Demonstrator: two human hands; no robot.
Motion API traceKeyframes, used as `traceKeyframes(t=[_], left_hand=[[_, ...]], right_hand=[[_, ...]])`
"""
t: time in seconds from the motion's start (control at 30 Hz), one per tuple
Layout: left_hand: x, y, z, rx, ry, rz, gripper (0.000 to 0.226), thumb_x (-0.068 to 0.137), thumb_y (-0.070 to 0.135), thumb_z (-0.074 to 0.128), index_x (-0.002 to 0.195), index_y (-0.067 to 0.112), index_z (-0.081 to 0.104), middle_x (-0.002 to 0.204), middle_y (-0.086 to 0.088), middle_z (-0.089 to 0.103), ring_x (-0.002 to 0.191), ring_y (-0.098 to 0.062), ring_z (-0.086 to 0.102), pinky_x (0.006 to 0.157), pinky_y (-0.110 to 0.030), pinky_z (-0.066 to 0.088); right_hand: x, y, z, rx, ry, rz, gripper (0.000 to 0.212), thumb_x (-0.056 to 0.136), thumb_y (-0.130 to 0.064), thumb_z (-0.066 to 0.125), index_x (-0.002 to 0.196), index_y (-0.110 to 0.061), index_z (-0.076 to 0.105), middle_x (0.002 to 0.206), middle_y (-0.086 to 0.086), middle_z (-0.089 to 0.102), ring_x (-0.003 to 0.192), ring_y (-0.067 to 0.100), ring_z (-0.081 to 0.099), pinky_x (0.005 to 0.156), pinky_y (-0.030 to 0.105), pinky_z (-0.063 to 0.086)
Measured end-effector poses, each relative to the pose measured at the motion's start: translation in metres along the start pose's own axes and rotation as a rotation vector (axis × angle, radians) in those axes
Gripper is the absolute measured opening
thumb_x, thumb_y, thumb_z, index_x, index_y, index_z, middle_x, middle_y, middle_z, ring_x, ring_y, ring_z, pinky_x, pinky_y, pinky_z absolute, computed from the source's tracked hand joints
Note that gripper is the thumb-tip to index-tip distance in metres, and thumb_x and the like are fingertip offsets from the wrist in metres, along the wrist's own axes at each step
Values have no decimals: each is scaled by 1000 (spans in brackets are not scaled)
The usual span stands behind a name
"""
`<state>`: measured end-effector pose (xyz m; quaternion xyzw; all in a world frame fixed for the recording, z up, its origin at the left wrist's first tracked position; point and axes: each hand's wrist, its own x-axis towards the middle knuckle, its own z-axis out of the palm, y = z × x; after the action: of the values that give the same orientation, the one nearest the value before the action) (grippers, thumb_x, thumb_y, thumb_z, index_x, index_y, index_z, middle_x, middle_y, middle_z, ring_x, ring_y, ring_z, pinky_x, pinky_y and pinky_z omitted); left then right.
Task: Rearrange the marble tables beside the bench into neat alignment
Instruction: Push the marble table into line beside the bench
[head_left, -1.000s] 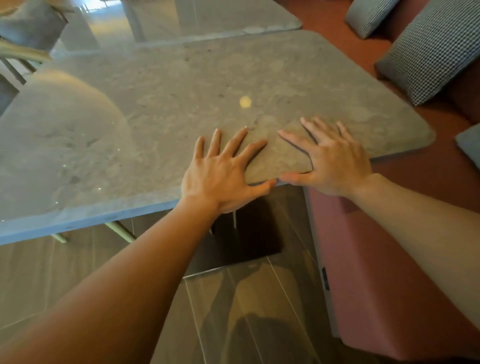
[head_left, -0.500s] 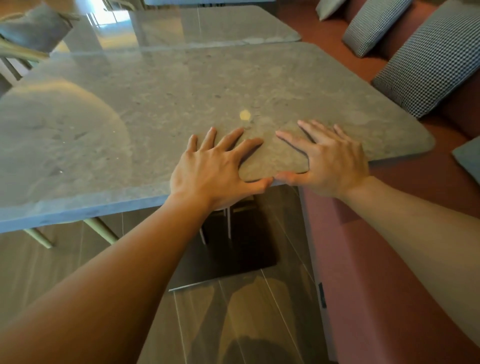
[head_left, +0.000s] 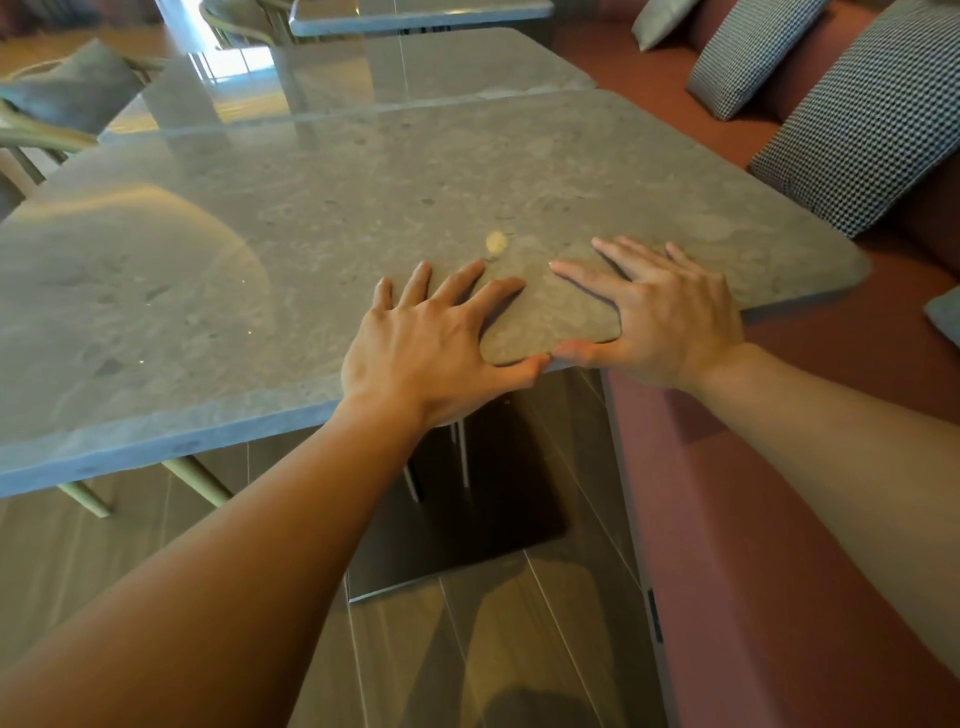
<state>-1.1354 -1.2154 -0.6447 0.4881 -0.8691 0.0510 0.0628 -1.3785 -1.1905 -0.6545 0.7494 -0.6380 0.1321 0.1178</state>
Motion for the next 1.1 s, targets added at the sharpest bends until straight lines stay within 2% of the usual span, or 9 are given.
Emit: traceKeyframes(t=[0.47, 0.63, 0.7, 0.77, 0.83, 0.9, 0.97, 1.03, 1.1], left_hand=[[0, 2, -4, -15, 1, -8, 97, 76, 101, 8, 160, 54, 11, 176, 9, 18, 162, -36, 17, 125, -63, 22], [1, 0, -2, -16, -6, 2, 96, 77, 100, 8, 160, 53, 12, 176, 7, 20, 161, -38, 18, 124, -63, 21], [0, -1, -3, -16, -45, 9, 94, 79, 99, 10, 161, 53, 11, 176, 7, 17, 162, -37, 15, 125, -64, 19], [-7, 1, -17, -158, -103, 38, 89, 84, 95, 26, 161, 52, 17, 177, 7, 14, 162, -33, 13, 127, -64, 14], [-23, -14, -47, -585, -3, -2, 79, 89, 76, 61, 157, 44, 35, 175, 4, 20, 161, -25, 21, 126, -63, 18], [-43, -45, -89, -837, 247, -52, 74, 88, 56, 78, 152, 38, 44, 170, 0, 32, 157, -19, 29, 127, -52, 27], [-65, -83, -144, -846, 407, -38, 70, 89, 55, 74, 150, 36, 43, 164, -1, 41, 154, -13, 35, 126, -35, 30], [-89, -119, -197, -832, 478, -33, 68, 91, 52, 70, 150, 31, 44, 161, -3, 47, 152, -14, 39, 126, -35, 31], [-114, -153, -248, -809, 482, -37, 69, 93, 51, 70, 152, 27, 45, 160, 0, 47, 152, -13, 40, 126, -38, 32]], right_hand=[[1, 3, 2, 4, 44, -19, 100, 73, -101, 21, 152, -46, 48, 160, 12, 50, 150, 32, 45, 120, 61, 35], [1, 6, 2, -19, 11, -12, 102, 74, -103, 17, 153, -47, 46, 161, 11, 49, 150, 33, 45, 119, 63, 35], [3, 3, -5, -30, -75, -5, 107, 70, -105, 11, 157, -49, 37, 166, 10, 41, 155, 32, 36, 123, 63, 28], [2, 1, -18, -17, -222, 9, 116, 62, -109, 5, 161, -51, 23, 173, 7, 27, 161, 30, 22, 125, 63, 21], [9, -12, -41, 166, -308, 38, 119, 58, -111, 12, 161, -51, 21, 174, 2, 24, 160, 28, 22, 123, 59, 26], [17, -34, -72, 455, -144, 89, 108, 68, -103, 38, 159, -45, 34, 168, -1, 37, 154, 22, 36, 120, 51, 38], [27, -69, -109, 670, 63, 78, 95, 77, -81, 58, 157, -31, 44, 163, 0, 46, 150, 16, 42, 120, 41, 40], [40, -113, -148, 781, 165, 4, 89, 81, -68, 63, 155, -20, 48, 161, 4, 48, 148, 10, 42, 120, 26, 35], [55, -159, -190, 844, 224, -60, 91, 85, -71, 62, 152, -12, 50, 160, 7, 49, 148, 10, 41, 120, 16, 30]])
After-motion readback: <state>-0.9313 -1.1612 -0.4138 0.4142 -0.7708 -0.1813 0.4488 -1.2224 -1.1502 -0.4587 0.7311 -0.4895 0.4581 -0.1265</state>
